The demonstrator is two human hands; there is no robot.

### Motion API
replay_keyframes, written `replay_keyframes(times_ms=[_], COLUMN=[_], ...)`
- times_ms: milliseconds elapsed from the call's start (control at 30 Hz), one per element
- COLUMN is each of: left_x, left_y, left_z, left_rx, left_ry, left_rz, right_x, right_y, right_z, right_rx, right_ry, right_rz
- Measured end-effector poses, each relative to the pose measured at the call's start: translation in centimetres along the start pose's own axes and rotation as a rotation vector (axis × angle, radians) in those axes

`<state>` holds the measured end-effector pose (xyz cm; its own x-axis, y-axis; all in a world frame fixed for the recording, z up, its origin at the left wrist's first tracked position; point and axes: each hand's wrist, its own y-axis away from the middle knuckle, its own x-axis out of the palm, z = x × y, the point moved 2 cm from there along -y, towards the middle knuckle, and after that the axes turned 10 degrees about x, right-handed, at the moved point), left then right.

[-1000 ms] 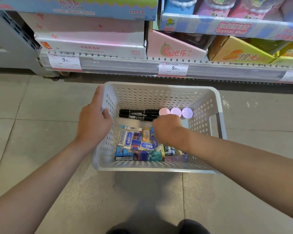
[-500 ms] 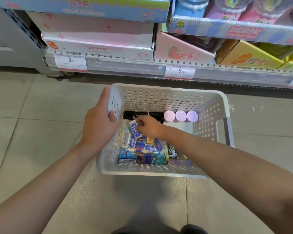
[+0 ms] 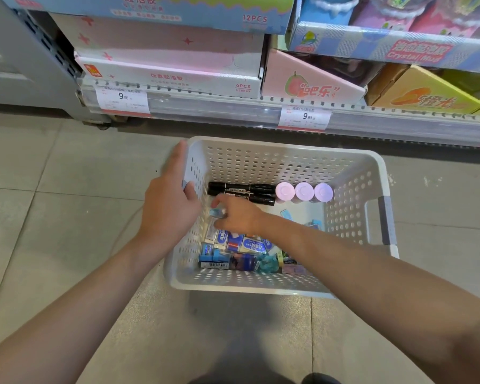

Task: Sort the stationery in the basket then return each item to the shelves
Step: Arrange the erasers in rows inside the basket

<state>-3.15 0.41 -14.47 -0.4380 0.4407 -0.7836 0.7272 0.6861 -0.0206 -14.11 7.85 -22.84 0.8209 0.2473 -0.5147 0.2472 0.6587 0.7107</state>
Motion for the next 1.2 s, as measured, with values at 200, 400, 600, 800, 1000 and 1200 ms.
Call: replay_keyframes(times_ms=[200, 400, 600, 800, 1000, 1200], left_x=[-0.2, -0.1, -0.2, -0.4, -0.2, -0.2], left_y=[0.1, 0.1, 0.1, 0.1, 0.1, 0.1], left_z=[-0.3, -0.2, -0.5, -0.6, -0.5, -0.5], left_rx=[-0.012, -0.02, -0.026, -0.029, -0.031, -0.033], left_ry=[0.002, 0.004, 0.003, 0.025, 0.027, 0.022], left_rz=[0.006, 0.014, 0.023, 0.018, 0.018, 0.012], right_x=[1.2, 0.3, -0.2, -0.9, 1.8, 3.3], right_y=[-0.9, -0.2, 0.8, 0.9, -0.3, -0.9], right_z=[0.8, -0.5, -1.3, -0.4, -0.6, -0.5], right_rx=[-0.049, 0.049, 0.056, 0.18, 0.433, 0.583], right_ry=[0.481, 0.71, 0.654, -0.508, -1.162, -1.288], right_rz=[-0.11, -0.041, 0.093, 0.176, 0.033, -0.175])
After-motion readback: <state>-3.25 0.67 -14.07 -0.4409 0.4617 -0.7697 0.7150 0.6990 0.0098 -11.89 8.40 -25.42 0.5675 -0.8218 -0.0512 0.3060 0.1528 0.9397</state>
